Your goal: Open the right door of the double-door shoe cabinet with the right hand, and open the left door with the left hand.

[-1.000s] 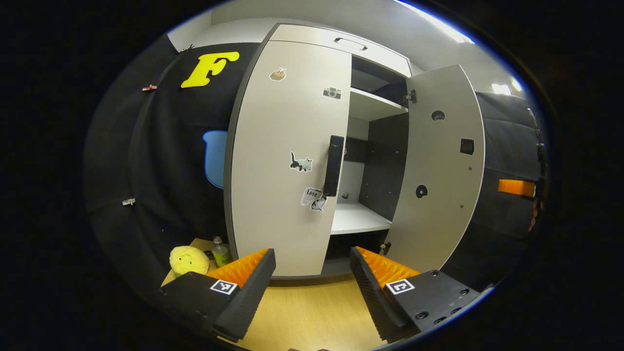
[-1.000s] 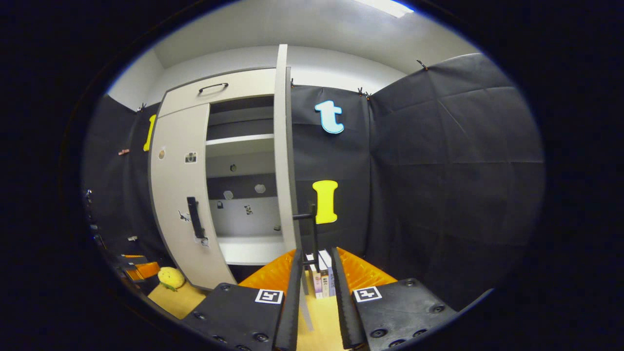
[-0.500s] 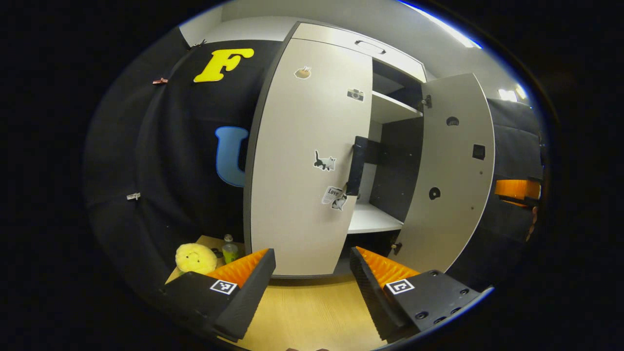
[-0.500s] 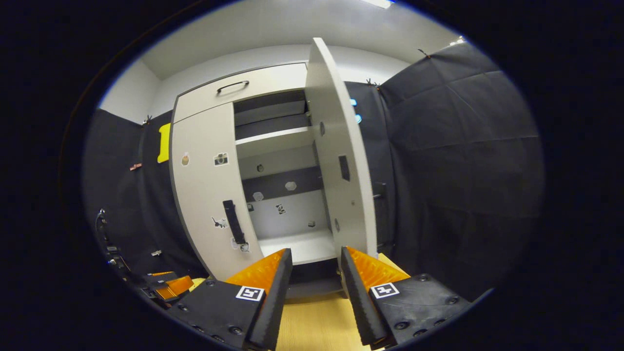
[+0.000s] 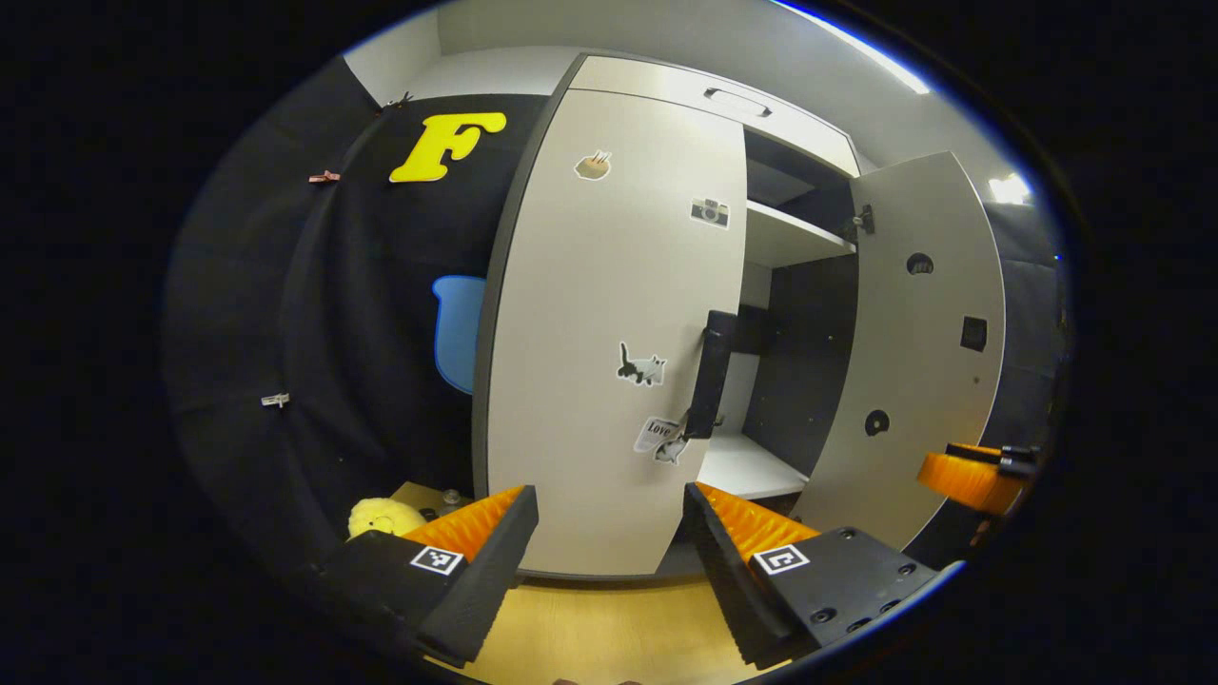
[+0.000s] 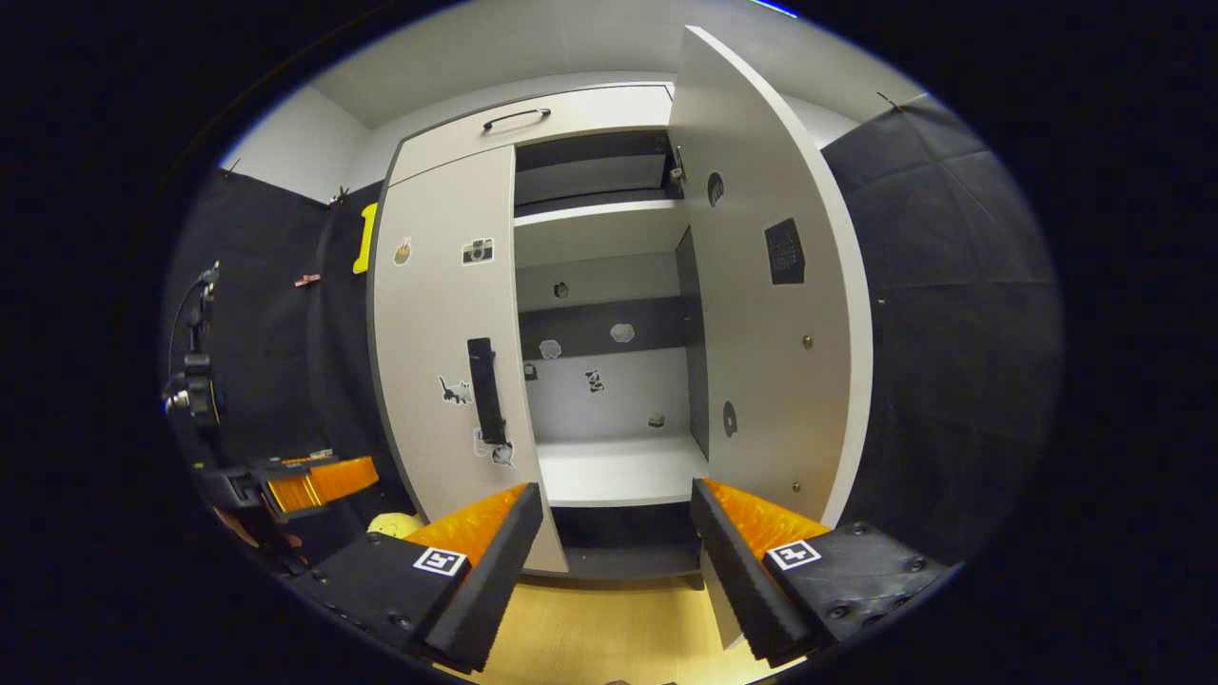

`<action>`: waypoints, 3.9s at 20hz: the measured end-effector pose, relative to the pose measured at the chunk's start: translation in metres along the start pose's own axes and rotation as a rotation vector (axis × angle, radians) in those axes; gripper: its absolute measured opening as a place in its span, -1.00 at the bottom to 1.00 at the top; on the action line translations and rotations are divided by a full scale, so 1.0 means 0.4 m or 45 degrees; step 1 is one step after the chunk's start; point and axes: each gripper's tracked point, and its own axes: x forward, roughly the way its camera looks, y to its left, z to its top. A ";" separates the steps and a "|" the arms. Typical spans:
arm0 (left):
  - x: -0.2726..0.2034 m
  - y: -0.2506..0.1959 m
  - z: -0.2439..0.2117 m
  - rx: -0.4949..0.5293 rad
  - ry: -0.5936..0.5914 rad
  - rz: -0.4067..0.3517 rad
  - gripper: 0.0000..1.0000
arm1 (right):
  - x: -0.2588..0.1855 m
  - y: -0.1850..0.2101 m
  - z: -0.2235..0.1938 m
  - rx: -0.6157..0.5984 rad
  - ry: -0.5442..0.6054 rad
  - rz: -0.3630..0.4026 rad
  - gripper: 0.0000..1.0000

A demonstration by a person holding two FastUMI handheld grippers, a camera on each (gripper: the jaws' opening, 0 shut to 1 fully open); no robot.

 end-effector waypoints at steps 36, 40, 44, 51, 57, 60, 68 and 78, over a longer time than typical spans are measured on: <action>0.417 -0.221 0.167 0.159 -0.039 0.046 -0.73 | -0.040 -0.006 -0.234 0.008 0.205 0.232 0.97; 0.379 -0.221 0.168 0.140 -0.050 0.013 -0.75 | -0.036 -0.010 -0.227 0.006 0.208 0.209 0.97; 0.276 -0.202 0.158 0.110 -0.048 -0.055 -0.75 | -0.050 0.009 -0.228 -0.015 0.208 0.174 0.97; 0.113 -0.133 0.156 0.081 -0.064 -0.110 -0.75 | -0.080 0.104 -0.252 -0.022 0.236 0.146 0.97; 0.012 -0.056 0.162 0.066 -0.092 -0.144 -0.75 | -0.104 0.139 -0.258 -0.019 0.223 0.060 0.97; -0.024 -0.018 0.159 0.057 -0.111 -0.138 -0.75 | -0.116 0.167 -0.282 0.007 0.245 0.042 0.97; -0.095 0.096 0.176 0.034 -0.121 -0.141 -0.75 | -0.149 0.252 -0.312 0.002 0.258 0.058 0.97; -0.143 0.303 0.203 0.092 -0.157 0.015 -0.89 | -0.157 0.255 -0.308 -0.007 0.252 0.014 0.97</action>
